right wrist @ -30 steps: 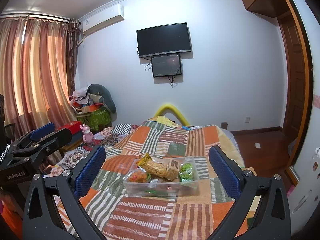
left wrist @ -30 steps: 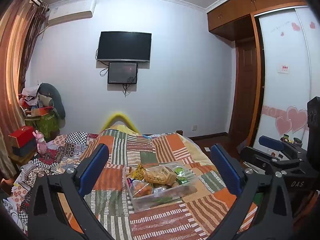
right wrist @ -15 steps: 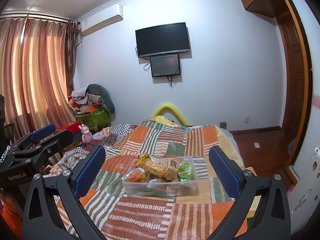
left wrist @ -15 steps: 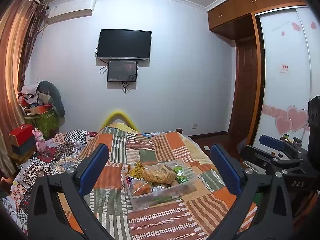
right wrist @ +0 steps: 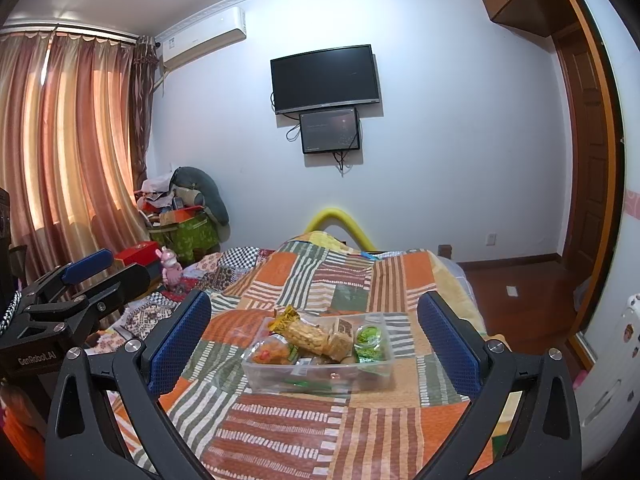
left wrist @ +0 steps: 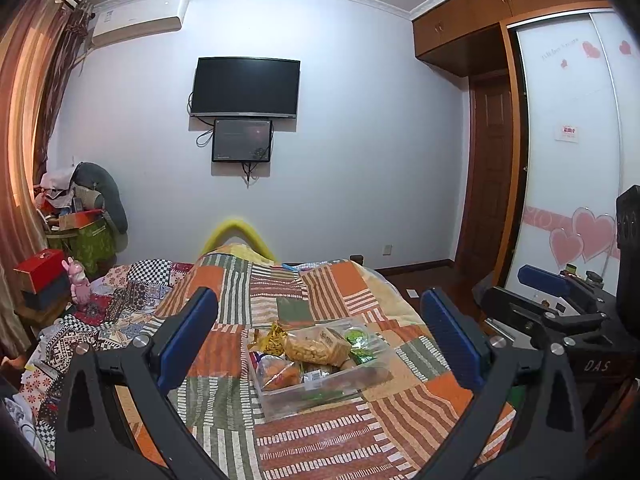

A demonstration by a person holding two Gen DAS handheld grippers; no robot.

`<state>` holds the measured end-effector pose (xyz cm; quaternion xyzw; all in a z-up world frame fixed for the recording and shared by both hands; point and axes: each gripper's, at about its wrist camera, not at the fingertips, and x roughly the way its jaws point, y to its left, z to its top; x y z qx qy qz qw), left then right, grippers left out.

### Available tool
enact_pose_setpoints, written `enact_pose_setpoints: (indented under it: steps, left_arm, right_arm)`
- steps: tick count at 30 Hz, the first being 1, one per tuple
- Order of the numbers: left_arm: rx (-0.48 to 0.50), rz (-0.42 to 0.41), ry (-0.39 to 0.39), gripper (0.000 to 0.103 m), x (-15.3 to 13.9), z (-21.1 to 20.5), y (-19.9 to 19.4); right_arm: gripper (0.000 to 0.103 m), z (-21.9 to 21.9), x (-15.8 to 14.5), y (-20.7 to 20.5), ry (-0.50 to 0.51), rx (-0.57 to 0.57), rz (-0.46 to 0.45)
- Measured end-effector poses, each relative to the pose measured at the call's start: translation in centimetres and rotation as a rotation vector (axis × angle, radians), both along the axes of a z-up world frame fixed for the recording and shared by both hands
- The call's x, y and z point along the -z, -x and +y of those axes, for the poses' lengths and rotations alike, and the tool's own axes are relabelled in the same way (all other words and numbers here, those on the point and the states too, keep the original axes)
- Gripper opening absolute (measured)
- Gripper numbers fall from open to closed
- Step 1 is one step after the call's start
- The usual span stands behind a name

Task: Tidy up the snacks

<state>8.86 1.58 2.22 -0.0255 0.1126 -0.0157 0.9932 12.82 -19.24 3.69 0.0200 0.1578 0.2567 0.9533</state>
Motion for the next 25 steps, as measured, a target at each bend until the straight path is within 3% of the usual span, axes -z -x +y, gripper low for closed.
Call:
enact_pose_setpoints:
  steps: [25]
  left_arm:
    - [0.000, 0.036, 0.005, 0.103, 0.86, 0.15, -0.88]
  right_arm:
    - [0.103, 0.00, 0.58, -0.70, 0.019, 0.002, 0.014]
